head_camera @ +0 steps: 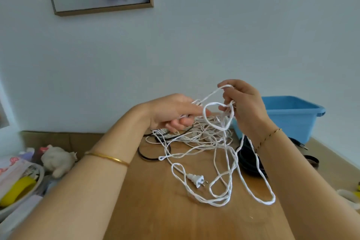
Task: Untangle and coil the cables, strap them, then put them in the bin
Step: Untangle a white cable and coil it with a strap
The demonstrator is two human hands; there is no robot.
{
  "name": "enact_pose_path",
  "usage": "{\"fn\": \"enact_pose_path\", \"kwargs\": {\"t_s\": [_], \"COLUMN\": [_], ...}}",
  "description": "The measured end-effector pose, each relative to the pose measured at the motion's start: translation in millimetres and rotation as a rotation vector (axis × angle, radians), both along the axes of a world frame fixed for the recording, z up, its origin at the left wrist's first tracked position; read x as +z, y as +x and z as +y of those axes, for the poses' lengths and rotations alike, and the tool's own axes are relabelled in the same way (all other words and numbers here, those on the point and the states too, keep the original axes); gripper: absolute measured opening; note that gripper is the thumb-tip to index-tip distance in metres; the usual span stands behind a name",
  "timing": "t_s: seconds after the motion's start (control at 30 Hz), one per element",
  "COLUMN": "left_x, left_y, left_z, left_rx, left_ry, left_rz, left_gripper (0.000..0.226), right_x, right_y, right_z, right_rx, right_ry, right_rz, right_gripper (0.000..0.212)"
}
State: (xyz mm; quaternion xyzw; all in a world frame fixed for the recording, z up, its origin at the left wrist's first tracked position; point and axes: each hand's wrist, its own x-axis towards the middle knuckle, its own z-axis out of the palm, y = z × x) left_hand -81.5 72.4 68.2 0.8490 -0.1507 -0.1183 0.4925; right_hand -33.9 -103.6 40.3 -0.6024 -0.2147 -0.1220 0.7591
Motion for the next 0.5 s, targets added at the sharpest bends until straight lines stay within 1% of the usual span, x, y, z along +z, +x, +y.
{"fn": "enact_pose_path", "kwargs": {"t_s": [0.07,0.13,0.17,0.2,0.23,0.27,0.33,0.4,0.43,0.5], "left_x": [-9,-18,-24,-30,-35,-40,-46,-51,-54,-59], "left_y": [3,11,18,24,28,33,35,37,40,46], "left_z": [6,11,14,15,14,12,9,10,12,14], "left_rx": [-0.225,-0.458,-0.534,-0.564,-0.534,-0.453,-0.151,0.052,0.111,0.21], "left_ry": [-0.367,-0.712,-0.876,-1.03,-1.17,-1.295,-1.446,-1.496,-1.49,-1.422], "left_rz": [0.172,0.308,0.372,0.411,0.41,0.371,0.185,0.018,-0.042,-0.145], "left_gripper": [0.038,0.036,0.037,0.038,0.038,0.037,0.034,0.026,0.021,0.023], "right_x": [-11,-21,-26,-31,-35,-40,-48,-51,-50,-45], "right_y": [9,14,16,17,18,20,22,25,26,23], "right_z": [0,1,2,3,4,5,8,10,11,13], "right_rx": [0.096,0.233,0.306,0.364,0.396,0.408,0.396,0.39,0.393,0.403], "right_ry": [-0.071,-0.183,-0.241,-0.31,-0.398,-0.505,-0.753,-0.94,-0.995,-1.077], "right_rz": [0.076,0.099,0.099,0.093,0.078,0.055,0.007,-0.005,-0.009,-0.018], "right_gripper": [0.023,0.02,0.019,0.017,0.015,0.013,0.013,0.013,0.012,0.011]}}
